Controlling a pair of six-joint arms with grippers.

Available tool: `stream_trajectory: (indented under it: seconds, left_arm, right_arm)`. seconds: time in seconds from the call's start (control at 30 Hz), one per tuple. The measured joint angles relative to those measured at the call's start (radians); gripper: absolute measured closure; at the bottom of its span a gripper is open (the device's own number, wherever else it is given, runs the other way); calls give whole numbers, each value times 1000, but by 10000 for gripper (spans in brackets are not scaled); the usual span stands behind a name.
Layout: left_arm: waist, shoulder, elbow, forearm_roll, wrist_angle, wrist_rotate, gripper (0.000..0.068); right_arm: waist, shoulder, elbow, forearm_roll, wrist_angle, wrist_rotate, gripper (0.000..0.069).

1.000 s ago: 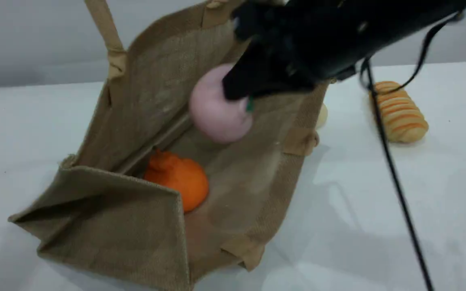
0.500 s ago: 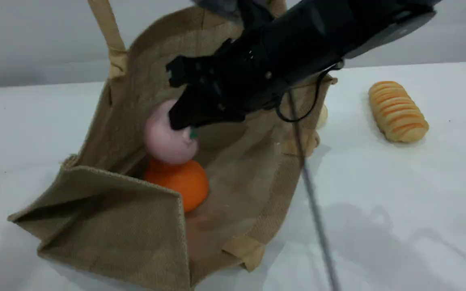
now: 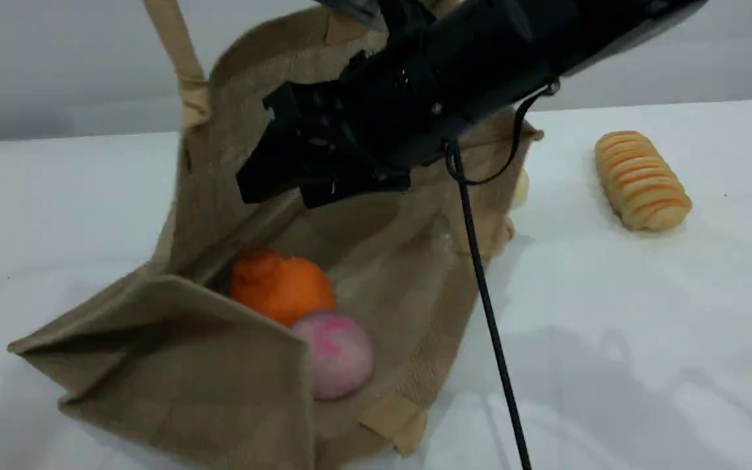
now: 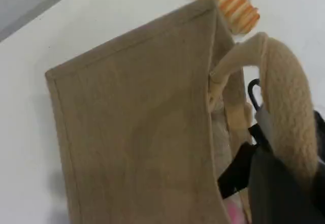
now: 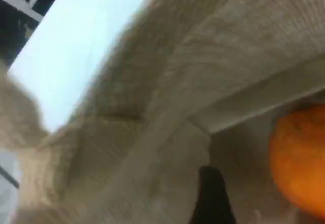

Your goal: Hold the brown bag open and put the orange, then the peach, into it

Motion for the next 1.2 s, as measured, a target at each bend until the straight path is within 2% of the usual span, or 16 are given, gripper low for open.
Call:
stream_trajectory:
  seconds: [0.17, 0.3, 0.5, 0.63, 0.87, 1.0, 1.2]
  left_arm:
    - [0, 0, 0, 0, 0, 0, 603]
    - [0, 0, 1, 0, 0, 0, 603]
    - [-1, 0, 62, -14, -4, 2, 603]
    - [-2, 0, 147, -45, -14, 19, 602]
    - [-2, 0, 316, -59, -189, 32, 586]
    - [-2, 1, 396, -56, -293, 31, 506]
    - [-2, 36, 450, -56, -426, 31, 289]
  right_arm:
    - [-36, -66, 1, -151, 0, 105, 254]
    - [-99, -147, 2, -313, 34, 230, 253]
    - [-218, -307, 2, -564, 171, 447, 255]
    - [-253, -426, 2, -719, 270, 575, 274]
    - [-251, -622, 2, -983, 375, 797, 311]
    - [-251, -723, 2, -1143, 430, 936, 313]
    - [-251, -862, 2, -1363, 552, 1120, 313]
